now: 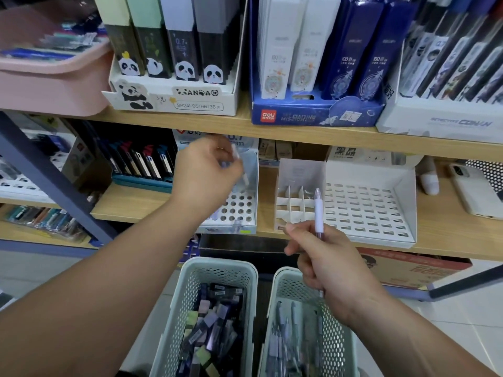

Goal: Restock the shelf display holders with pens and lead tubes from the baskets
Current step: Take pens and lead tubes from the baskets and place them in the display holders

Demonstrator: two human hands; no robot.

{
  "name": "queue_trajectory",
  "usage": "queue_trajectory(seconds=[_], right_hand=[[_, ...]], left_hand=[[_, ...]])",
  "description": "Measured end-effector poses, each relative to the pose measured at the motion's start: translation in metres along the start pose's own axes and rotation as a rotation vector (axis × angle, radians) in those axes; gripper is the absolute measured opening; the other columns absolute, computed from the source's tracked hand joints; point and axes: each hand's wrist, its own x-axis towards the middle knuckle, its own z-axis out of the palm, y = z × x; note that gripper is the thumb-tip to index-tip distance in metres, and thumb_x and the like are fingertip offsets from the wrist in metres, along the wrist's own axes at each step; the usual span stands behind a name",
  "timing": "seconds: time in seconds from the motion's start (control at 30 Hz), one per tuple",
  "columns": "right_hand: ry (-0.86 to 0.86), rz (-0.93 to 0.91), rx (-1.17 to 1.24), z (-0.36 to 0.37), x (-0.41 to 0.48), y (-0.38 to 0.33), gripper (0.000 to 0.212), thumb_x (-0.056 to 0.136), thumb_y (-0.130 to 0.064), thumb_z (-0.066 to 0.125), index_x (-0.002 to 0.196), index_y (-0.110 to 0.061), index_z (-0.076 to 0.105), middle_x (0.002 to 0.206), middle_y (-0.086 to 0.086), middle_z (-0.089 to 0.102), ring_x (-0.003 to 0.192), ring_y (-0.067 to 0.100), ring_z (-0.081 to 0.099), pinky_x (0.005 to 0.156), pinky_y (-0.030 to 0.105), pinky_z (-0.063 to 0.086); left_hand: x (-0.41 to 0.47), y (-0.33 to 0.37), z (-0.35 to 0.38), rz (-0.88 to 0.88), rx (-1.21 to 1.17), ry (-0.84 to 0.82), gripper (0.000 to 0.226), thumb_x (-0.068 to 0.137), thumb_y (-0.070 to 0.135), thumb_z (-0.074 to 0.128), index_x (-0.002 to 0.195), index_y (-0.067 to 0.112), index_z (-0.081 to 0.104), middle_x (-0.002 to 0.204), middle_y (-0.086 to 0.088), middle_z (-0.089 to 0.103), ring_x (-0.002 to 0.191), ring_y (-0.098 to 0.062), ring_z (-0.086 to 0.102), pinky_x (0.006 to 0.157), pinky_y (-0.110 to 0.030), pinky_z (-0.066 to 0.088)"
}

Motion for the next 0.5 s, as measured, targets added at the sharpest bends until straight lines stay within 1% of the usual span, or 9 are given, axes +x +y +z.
queue_trajectory(seconds=[0.1, 0.17, 0.23, 0.3, 0.37, 0.43, 0.5], right_hand=[[-0.002, 0.009, -0.006, -0.002, 0.0, 0.0, 0.015, 0.089, -0.034, 0.073, 0.075, -0.028, 0.069, 0.074, 0.003, 0.067, 0.051, 0.014, 0.032, 0.042, 0.023, 0.024], [-0.002, 0.018, -0.011, -0.004, 0.0, -0.001, 0.015, 0.089, -0.034, 0.073, 0.081, -0.023, 0.068, 0.074, 0.003, 0.067, 0.051, 0.014, 0.033, 0.042, 0.023, 0.025], [-0.001, 0.025, -0.009, -0.005, 0.001, -0.002, 0.014, 0.089, -0.033, 0.073, 0.08, -0.024, 0.069, 0.074, 0.003, 0.067, 0.051, 0.014, 0.033, 0.043, 0.023, 0.025], [-0.001, 0.027, -0.005, -0.006, 0.001, -0.003, 0.014, 0.09, -0.032, 0.073, 0.077, -0.027, 0.07, 0.074, 0.003, 0.067, 0.051, 0.013, 0.034, 0.043, 0.023, 0.025], [-0.001, 0.03, -0.003, -0.006, 0.001, -0.004, 0.012, 0.091, -0.03, 0.073, 0.081, -0.024, 0.069, 0.073, 0.003, 0.067, 0.05, 0.013, 0.033, 0.042, 0.023, 0.024], [-0.003, 0.032, -0.008, -0.006, 0.0, -0.005, 0.013, 0.091, -0.029, 0.072, 0.086, -0.019, 0.067, 0.073, 0.004, 0.066, 0.05, 0.014, 0.032, 0.042, 0.023, 0.024], [-0.003, 0.034, -0.013, -0.007, -0.001, -0.005, 0.014, 0.091, -0.029, 0.072, 0.088, -0.017, 0.065, 0.073, 0.004, 0.066, 0.05, 0.014, 0.031, 0.042, 0.023, 0.023]], left_hand=[[0.011, -0.001, 0.005, 0.008, 0.081, 0.032, 0.024, 0.082, 0.023, 0.076, 0.067, 0.031, 0.059, 0.071, 0.019, 0.071, 0.071, -0.002, 0.068, 0.072, -0.025, 0.056], [0.014, -0.003, 0.008, 0.036, 0.168, 0.018, 0.023, 0.081, 0.022, 0.076, 0.067, 0.03, 0.059, 0.071, 0.016, 0.072, 0.073, -0.005, 0.068, 0.072, -0.028, 0.056], [0.017, -0.006, 0.009, 0.057, 0.222, 0.0, 0.02, 0.08, 0.022, 0.076, 0.07, 0.031, 0.062, 0.073, 0.013, 0.073, 0.076, -0.011, 0.069, 0.073, -0.034, 0.057], [0.019, -0.01, 0.01, 0.035, 0.239, -0.018, 0.019, 0.08, 0.024, 0.076, 0.071, 0.033, 0.062, 0.073, 0.016, 0.071, 0.078, -0.011, 0.069, 0.071, -0.035, 0.057], [0.02, -0.012, 0.012, 0.021, 0.259, -0.022, 0.015, 0.08, 0.026, 0.076, 0.073, 0.032, 0.064, 0.071, 0.018, 0.069, 0.077, -0.01, 0.067, 0.068, -0.03, 0.054], [0.02, -0.013, 0.014, 0.029, 0.288, -0.016, 0.011, 0.08, 0.025, 0.075, 0.076, 0.03, 0.066, 0.07, 0.018, 0.068, 0.075, -0.009, 0.065, 0.062, -0.025, 0.048], [0.019, -0.012, 0.016, 0.041, 0.301, -0.02, 0.014, 0.081, 0.024, 0.075, 0.075, 0.031, 0.064, 0.069, 0.018, 0.066, 0.075, -0.01, 0.065, 0.061, -0.024, 0.045]])
